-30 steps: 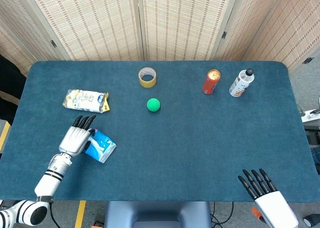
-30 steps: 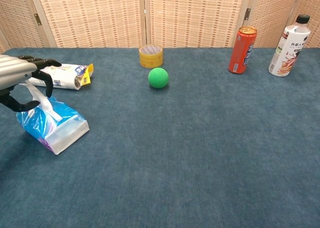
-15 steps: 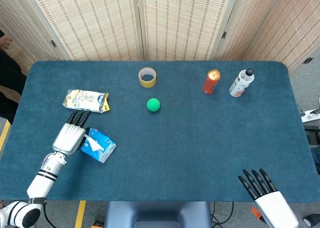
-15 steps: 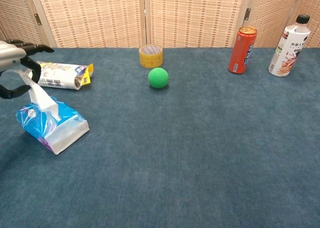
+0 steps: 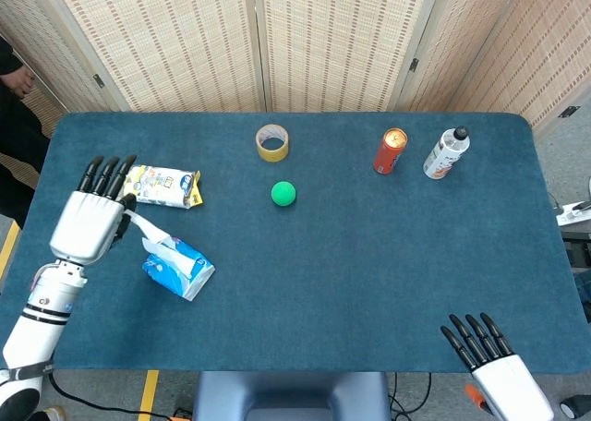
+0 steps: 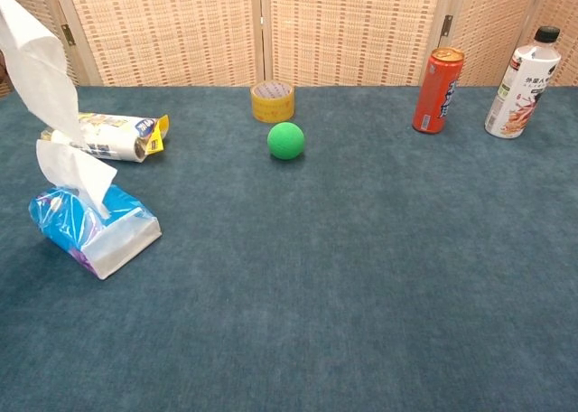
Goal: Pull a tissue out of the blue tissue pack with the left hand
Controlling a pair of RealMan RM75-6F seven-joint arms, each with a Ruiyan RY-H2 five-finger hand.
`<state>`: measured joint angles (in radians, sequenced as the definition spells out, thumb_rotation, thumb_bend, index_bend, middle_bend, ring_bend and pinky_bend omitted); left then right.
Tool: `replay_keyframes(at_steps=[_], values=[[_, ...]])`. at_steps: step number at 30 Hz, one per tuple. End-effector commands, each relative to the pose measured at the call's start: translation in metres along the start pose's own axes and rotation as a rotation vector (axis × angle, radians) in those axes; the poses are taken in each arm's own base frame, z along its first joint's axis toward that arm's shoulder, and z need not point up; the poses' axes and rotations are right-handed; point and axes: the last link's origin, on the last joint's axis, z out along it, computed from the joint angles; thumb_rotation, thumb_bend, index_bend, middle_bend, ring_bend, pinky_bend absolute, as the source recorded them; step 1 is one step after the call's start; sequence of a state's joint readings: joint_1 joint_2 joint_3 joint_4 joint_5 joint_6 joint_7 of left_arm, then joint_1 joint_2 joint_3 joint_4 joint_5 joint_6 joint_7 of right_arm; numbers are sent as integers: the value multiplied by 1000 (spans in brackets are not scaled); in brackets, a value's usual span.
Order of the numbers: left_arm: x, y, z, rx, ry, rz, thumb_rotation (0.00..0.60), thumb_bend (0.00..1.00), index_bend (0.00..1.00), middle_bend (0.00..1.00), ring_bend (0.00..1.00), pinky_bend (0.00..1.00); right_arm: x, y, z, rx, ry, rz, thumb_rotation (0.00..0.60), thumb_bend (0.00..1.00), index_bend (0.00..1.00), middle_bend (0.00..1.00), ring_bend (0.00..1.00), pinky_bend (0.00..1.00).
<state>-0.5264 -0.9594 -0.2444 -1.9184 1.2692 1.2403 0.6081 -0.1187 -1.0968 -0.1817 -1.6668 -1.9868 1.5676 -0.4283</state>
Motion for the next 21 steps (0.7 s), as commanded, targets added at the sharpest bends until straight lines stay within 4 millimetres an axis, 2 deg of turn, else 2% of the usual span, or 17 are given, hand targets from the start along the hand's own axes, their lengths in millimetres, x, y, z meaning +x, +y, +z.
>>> replay_keyframes(at_steps=[1, 7, 11, 15, 18, 21], values=[[-12, -16, -13, 43, -41, -4, 600, 592, 653, 29, 0, 98, 0, -1, -1, 1, 1, -1, 600, 17, 0, 0, 0, 0], [-51, -48, -40, 136, -113, -26, 600, 592, 648, 35, 0, 98, -2, -2, 0, 3, -5, -9, 600, 17, 0, 0, 0, 0], [-68, -63, -56, 206, -132, -104, 600, 593, 648, 38, 0, 99, -3, -3, 0, 1, -8, -15, 600, 17, 0, 0, 0, 0], [-78, -66, -77, 247, -143, -210, 600, 590, 639, 38, 0, 98, -5, -4, 1, 1, -12, -20, 600, 18, 0, 0, 0, 0], [-85, -58, -95, 240, -164, -262, 600, 577, 600, 25, 0, 97, -5, -4, 1, 2, -12, -20, 600, 17, 0, 0, 0, 0], [-92, -46, -114, 234, -191, -296, 600, 528, 475, 0, 0, 85, -5, -4, 0, 0, -13, -21, 600, 17, 0, 0, 0, 0]])
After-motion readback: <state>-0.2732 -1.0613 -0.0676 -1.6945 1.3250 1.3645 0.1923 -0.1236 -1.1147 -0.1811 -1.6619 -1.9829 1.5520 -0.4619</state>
